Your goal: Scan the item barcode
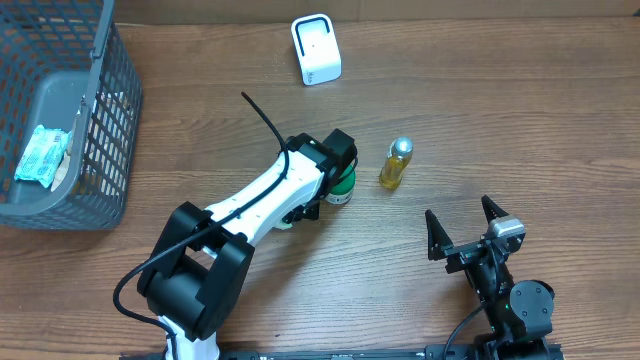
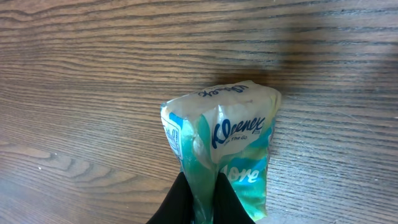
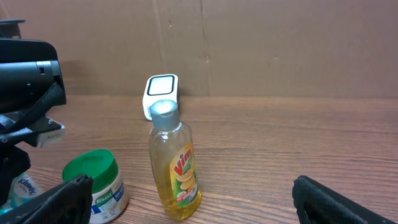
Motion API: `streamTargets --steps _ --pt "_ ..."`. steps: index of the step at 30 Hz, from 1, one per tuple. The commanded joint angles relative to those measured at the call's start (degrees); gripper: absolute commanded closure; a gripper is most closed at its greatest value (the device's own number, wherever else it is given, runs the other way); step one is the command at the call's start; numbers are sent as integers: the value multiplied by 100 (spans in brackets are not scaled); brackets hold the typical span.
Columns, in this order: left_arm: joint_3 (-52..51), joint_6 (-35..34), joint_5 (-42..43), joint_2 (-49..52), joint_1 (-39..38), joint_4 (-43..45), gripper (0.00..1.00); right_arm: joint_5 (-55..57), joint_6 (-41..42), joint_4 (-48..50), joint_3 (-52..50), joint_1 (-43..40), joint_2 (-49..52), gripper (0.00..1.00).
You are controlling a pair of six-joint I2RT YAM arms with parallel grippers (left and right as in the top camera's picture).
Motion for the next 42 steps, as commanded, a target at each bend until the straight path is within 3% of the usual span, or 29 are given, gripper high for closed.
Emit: streamTargets --steps 1,17,26,42 --pt "-57 -254 -162 -107 -55 -9 96 50 15 28 -26 0 -9 0" --pt "-57 -286 669 -107 -55 332 96 50 13 28 -26 0 -9 0" --pt "-57 -289 525 -107 -61 863 96 48 13 28 -26 0 -9 0" --pt "-57 -160 1390 -107 -122 1628 96 48 15 28 -26 0 -9 0"
